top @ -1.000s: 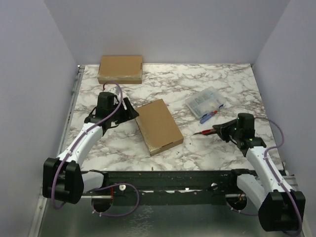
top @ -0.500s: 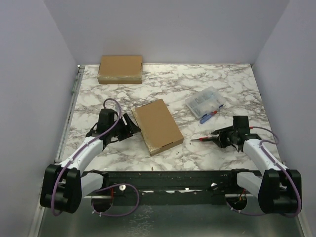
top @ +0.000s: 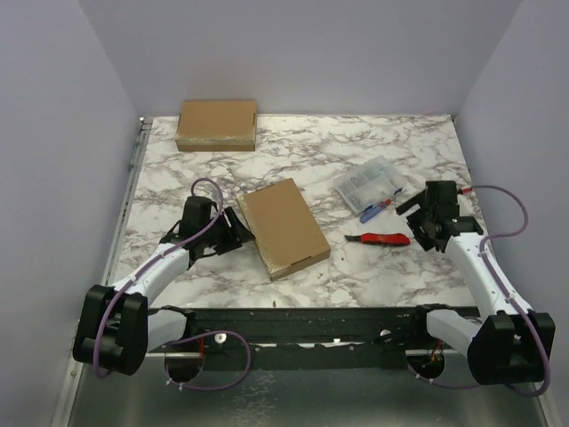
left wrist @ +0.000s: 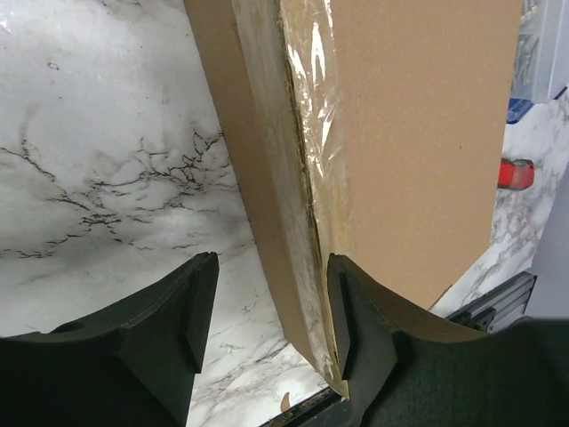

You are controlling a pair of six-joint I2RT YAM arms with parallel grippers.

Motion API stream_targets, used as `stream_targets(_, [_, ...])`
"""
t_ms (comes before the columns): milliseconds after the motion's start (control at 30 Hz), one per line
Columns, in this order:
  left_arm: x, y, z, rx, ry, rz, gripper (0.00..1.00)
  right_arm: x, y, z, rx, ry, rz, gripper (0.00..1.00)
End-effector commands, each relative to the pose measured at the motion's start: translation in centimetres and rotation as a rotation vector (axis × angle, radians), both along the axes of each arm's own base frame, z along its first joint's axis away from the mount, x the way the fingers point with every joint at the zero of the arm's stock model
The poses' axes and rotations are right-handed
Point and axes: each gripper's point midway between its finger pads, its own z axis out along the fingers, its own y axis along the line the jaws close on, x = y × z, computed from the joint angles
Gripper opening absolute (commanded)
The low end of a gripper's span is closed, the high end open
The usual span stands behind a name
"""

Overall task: Unpack the express box
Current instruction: Place the knife at the center of the board, then open the express box at the center of the board.

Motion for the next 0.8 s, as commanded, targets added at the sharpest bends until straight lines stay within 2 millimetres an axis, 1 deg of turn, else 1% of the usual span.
stream_targets(0, [-0.4,0.7,-1.4,0.078,0.024,0.016,0.58,3.3,2.3,5.6,-0.306,-0.105,0.386,0.92])
stream_targets(67, [-0.5,0.8,-1.6,0.1,0.03,0.021,0.57,4.4,7.7,7.4,-0.355,-0.167,0.633,0.92])
stream_targets(133, [-0.4,0.8,-1.7,0.124,0.028,0.024,0.57,4.6,14.4,8.2,-0.368,-0.252,0.905,0.92])
stream_targets(167, [-0.4,0.8,-1.6,0.136,0.027,0.026,0.57,4.3,17.3,8.0,-0.34,-0.264,1.018,0.92])
stream_targets(200, [-0.3,0.8,-1.6,0.149,0.024,0.028,0.57,4.0,19.4,7.4,-0.302,-0.255,1.098,0.92])
stream_targets(267, [-0.3,0.9,-1.6,0.176,0.02,0.034,0.57,4.0,22.0,6.2,-0.237,-0.227,1.18,0.91])
stream_targets(333, [-0.3,1.0,-1.6,0.204,0.02,0.04,0.57,4.0,23.5,5.1,-0.206,-0.202,1.238,0.9])
stream_targets(400, [-0.5,1.2,-1.8,0.237,0.027,0.046,0.56,4.2,24.1,4.2,-0.203,-0.18,1.262,0.9])
stream_targets(533, [-1.0,1.8,-2.3,0.29,0.042,0.061,0.55,3.8,25.2,2.4,-0.159,-0.136,1.334,0.88])
stream_targets(633, [-1.1,2.3,-2.4,0.321,0.045,0.075,0.53,3.4,25.3,1.2,-0.132,-0.1,1.331,0.85])
stream_targets(767, [-1.3,3.1,-2.8,0.358,0.058,0.101,0.5,3.4,24.4,-0.1,-0.146,-0.061,1.255,0.84])
